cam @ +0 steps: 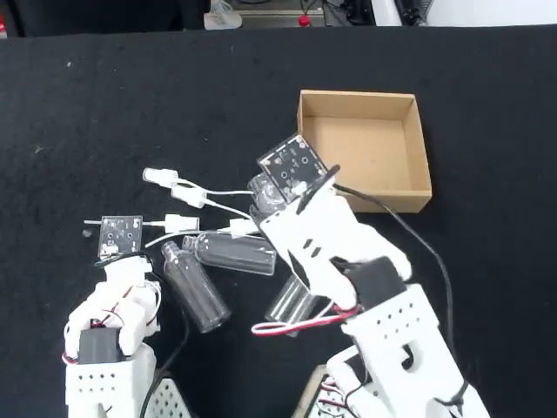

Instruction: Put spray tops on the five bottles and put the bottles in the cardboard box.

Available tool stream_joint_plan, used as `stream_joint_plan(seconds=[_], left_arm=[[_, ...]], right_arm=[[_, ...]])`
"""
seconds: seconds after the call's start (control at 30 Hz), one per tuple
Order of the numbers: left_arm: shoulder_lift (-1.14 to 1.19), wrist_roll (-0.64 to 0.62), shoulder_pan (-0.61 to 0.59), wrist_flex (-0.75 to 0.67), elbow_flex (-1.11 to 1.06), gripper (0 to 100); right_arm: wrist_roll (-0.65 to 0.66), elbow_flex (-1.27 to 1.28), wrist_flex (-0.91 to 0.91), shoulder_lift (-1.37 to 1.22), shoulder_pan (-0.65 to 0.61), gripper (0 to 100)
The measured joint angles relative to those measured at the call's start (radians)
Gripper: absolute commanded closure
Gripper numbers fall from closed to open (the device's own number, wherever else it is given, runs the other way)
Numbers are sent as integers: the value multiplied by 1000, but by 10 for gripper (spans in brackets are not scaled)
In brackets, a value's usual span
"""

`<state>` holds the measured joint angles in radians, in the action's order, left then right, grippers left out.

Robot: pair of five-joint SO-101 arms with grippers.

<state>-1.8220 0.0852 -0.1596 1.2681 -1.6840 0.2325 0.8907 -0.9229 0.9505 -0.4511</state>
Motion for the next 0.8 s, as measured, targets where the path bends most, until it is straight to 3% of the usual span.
stream_joint_plan(seconds=[0.33,0.6,0.8], left_arm=[[0,0,0,0,0,970],[0,0,51,0,0,970],[0,66,-110,-38,0,970]], right_arm=[[0,83,2,-15,34,988],[-5,216,38,153,32,988],[-5,290,43,270,32,988]])
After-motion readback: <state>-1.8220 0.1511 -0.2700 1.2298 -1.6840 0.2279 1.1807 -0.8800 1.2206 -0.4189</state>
